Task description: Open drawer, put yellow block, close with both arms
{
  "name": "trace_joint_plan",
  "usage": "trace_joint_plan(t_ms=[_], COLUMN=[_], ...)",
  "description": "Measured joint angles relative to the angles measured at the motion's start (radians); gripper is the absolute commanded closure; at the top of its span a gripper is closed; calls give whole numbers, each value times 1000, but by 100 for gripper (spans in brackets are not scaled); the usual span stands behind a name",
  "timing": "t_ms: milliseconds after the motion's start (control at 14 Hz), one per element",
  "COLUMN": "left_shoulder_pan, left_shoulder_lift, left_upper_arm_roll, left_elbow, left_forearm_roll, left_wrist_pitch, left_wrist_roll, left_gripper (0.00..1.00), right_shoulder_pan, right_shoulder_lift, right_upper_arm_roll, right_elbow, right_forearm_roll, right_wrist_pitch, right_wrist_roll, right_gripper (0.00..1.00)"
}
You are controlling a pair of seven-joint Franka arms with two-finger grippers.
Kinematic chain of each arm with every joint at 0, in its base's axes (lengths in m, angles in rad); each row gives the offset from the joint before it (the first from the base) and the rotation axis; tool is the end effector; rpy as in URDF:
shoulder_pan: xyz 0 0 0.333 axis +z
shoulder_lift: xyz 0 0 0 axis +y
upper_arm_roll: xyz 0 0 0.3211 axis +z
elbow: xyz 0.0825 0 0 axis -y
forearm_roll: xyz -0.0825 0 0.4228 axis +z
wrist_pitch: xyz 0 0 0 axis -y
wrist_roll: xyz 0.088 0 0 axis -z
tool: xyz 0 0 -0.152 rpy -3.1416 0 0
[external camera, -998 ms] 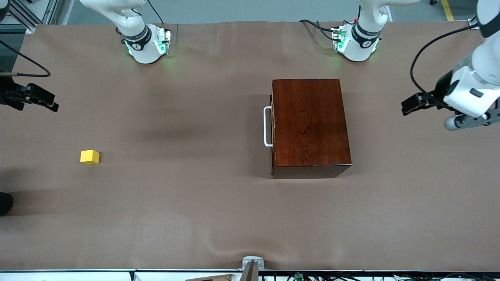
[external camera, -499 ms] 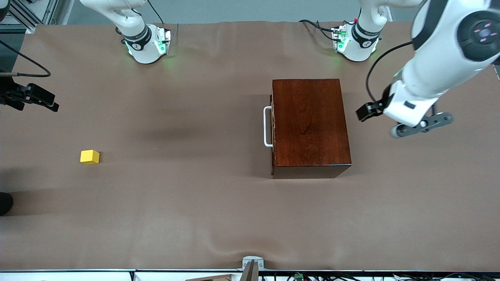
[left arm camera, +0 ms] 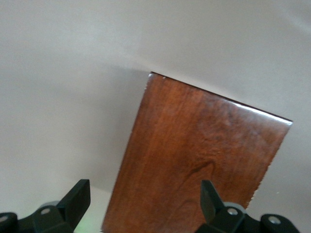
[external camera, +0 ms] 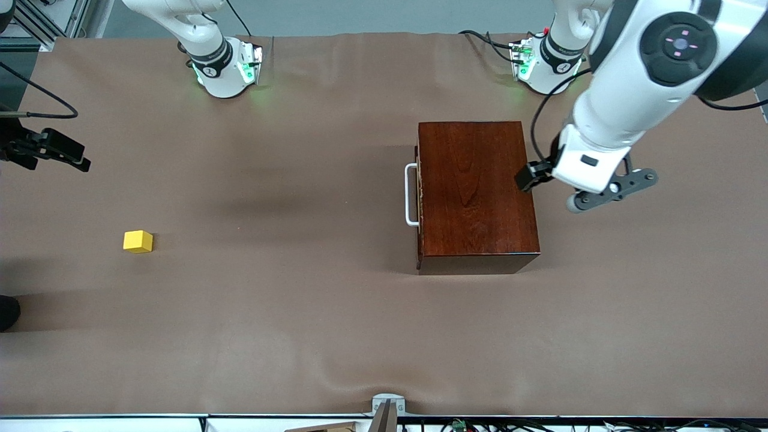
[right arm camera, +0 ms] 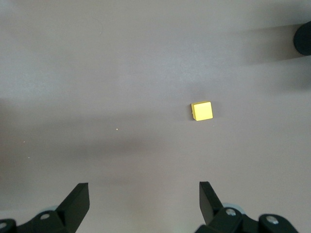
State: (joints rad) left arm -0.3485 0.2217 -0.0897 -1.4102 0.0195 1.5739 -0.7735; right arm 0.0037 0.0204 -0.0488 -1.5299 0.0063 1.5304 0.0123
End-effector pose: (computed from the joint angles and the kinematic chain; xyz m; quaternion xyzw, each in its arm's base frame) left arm 0.5984 -0.2713 0.5283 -0.9855 -0.1673 0.0236 0.0162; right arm 0.5945 -0.0256 0.5898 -0.9995 0.0286 0.0099 0.0028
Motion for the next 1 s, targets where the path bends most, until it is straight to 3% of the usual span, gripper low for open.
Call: trace_joint_plan(t_ms=[499, 998], left_shoulder_pan=[-156, -331], left_shoulder_lift=[94, 230], left_upper_arm_roll=[0, 5], left_elbow=[72, 95], left_forearm_roll=[0, 10], left_wrist_pitch=[94, 274], left_wrist_roll=[-255, -372], left_gripper=[0, 0], right_shoulder_pan=[0, 0], right_shoulder_lift=[0, 0], right_upper_arm_roll=[0, 0], right_elbow=[0, 0], right_forearm_roll=[0, 0], right_wrist_pitch=[0, 0], right_wrist_roll=[0, 0], right_gripper=[0, 0])
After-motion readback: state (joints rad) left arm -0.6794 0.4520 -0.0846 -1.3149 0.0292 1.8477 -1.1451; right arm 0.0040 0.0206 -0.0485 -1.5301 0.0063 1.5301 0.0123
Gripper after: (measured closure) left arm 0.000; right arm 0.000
